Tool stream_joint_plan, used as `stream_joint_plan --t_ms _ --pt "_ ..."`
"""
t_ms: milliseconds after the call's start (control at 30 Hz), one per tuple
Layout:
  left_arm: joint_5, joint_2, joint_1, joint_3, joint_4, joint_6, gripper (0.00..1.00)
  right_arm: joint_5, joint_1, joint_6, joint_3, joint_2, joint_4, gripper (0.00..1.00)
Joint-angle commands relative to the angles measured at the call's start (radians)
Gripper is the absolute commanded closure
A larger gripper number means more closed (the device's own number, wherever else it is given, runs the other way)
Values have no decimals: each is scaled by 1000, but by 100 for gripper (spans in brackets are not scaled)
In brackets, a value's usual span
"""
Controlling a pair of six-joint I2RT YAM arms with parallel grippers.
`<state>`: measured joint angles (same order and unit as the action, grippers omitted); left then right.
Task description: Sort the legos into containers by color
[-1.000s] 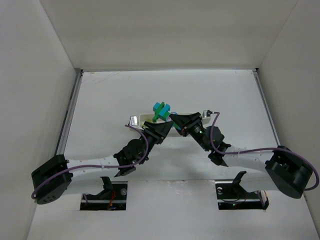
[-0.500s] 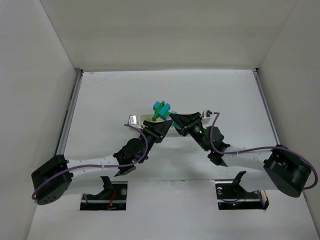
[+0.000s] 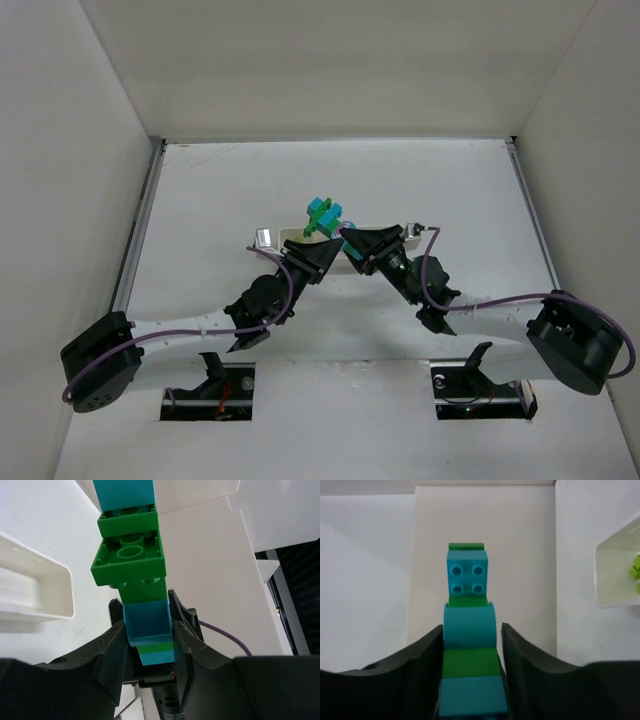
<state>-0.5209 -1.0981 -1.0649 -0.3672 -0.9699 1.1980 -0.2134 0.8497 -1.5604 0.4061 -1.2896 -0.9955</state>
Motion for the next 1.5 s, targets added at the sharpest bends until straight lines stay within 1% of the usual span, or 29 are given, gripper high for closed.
stream_joint_plan --t_ms 0,67,200,333,400,467,567,700,767,867,933,1100,1167,1467 --pt "-4 52 10 -6 -72 -15 79 14 13 26 -23 32 -46 39" --pt "-4 60 10 -1 -69 -15 79 20 1 42 -24 44 -34 33" --pt "-4 63 16 5 -73 -11 80 32 -7 68 -18 73 4 28" --pt "-4 76 32 11 -66 -11 80 29 -5 115 -27 117 14 18" --pt "-4 81 38 16 -64 -11 80 31 -7 126 -36 142 26 17" --pt "-4 84 43 17 -61 -14 80 32 -7 141 -42 167 44 22" --pt "-4 92 49 17 -52 -15 80 22 -5 151 -52 196 87 24" --pt "4 95 53 14 -52 -15 80 16 -5 148 -69 213 100 36" --pt "7 93 55 13 -52 -15 80 23 -5 149 -66 213 101 46" --pt "9 90 53 10 -52 -14 80 23 -4 148 -61 207 106 55" --pt "9 92 56 11 -52 -11 80 22 -4 143 -59 202 106 57" --pt "5 107 78 14 -58 -9 82 -3 -4 123 -84 210 90 67" --pt "5 119 93 14 -55 -9 82 2 -4 123 -87 217 97 70" --pt "9 176 154 25 -52 -15 84 5 4 126 -119 253 103 75"
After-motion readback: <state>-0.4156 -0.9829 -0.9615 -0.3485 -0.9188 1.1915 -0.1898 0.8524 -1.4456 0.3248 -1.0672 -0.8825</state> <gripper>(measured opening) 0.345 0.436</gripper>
